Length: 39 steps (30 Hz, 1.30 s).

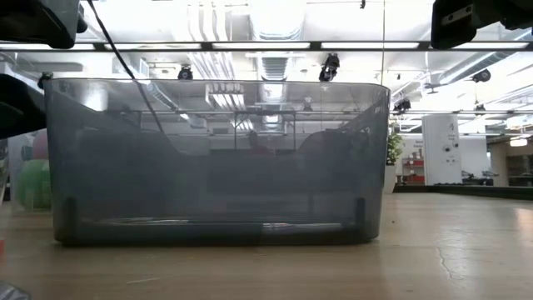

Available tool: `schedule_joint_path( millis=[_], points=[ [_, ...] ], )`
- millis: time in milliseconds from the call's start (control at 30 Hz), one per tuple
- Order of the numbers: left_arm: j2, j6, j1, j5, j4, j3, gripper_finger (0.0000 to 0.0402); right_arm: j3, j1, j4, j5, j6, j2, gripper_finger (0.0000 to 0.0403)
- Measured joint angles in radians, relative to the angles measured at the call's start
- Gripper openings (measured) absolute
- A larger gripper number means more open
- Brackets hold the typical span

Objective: Pick & Place Paint Supplies
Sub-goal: Put the orange scissors into the bottom transparent bin

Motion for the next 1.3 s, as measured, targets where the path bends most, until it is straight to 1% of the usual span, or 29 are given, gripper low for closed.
schedule_joint_path(
  millis=[100, 400, 533, 1000, 1300],
  points=[
    [0.000, 0.000, 0.000, 0.000, -0.001, -0.001, 0.0156, 0.000, 0.000, 0.000, 0.000, 0.000, 0.000, 0.0008],
    [0.000, -0.008, 0.001, -0.004, 0.000, -0.002, 0.0070, 0.000, 0.000, 0.000, 0.000, 0.000, 0.000, 0.0008],
    [-0.001, -0.023, 0.001, -0.008, 0.004, -0.002, 0.0046, 0.000, 0.001, 0.000, 0.000, 0.000, 0.000, 0.0008],
    [-0.002, -0.040, 0.000, -0.008, 0.025, 0.003, 0.0037, 0.000, 0.001, 0.000, 0.000, 0.000, 0.000, 0.0008],
    [-0.007, -0.080, 0.000, 0.023, 0.025, 0.023, 0.0033, 0.000, 0.001, 0.000, 0.000, 0.000, 0.000, 0.0008]
  ],
)
